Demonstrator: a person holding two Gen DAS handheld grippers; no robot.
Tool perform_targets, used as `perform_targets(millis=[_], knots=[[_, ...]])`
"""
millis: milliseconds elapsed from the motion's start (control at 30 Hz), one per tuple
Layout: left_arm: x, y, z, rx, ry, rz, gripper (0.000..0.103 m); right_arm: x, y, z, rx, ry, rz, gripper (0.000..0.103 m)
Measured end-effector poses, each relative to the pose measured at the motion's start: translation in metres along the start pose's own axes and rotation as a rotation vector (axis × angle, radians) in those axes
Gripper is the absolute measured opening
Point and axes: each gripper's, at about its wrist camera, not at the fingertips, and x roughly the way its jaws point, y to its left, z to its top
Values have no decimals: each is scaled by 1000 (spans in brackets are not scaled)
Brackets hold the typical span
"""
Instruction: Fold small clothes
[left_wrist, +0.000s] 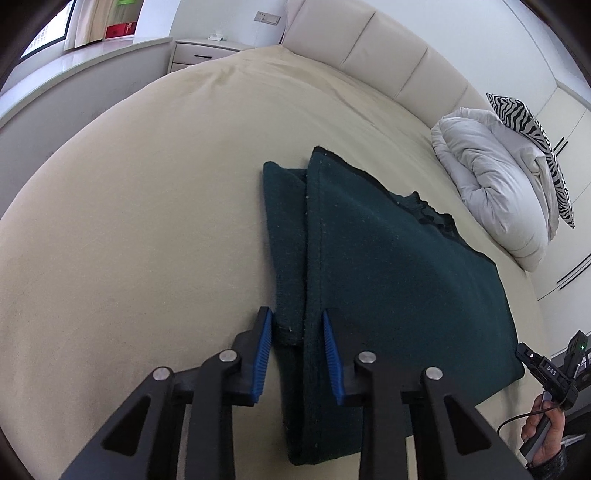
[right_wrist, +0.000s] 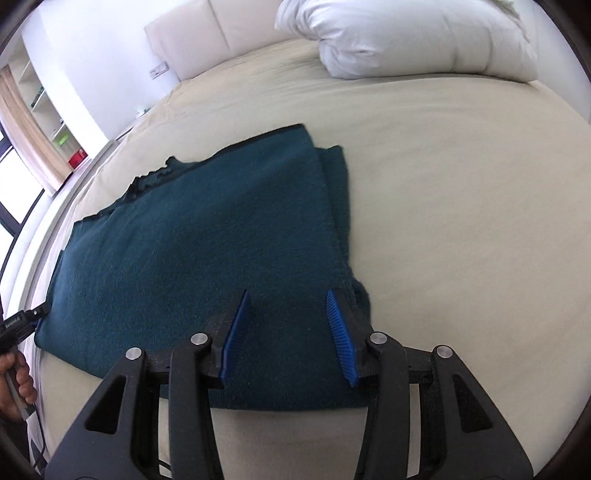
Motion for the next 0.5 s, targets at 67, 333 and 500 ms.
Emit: perform_targets(millis=[67,333,500], knots=[[-2,-2,0,-4,-7,8,30,-11,-3,2,73,-16,40,41],[1,-6,-4,14,-7,34,31,-1,-5,-4,55,35,14,39],[-10,-7,-3,0,-27,41,31,-10,-24,-12,105,12,40,24]])
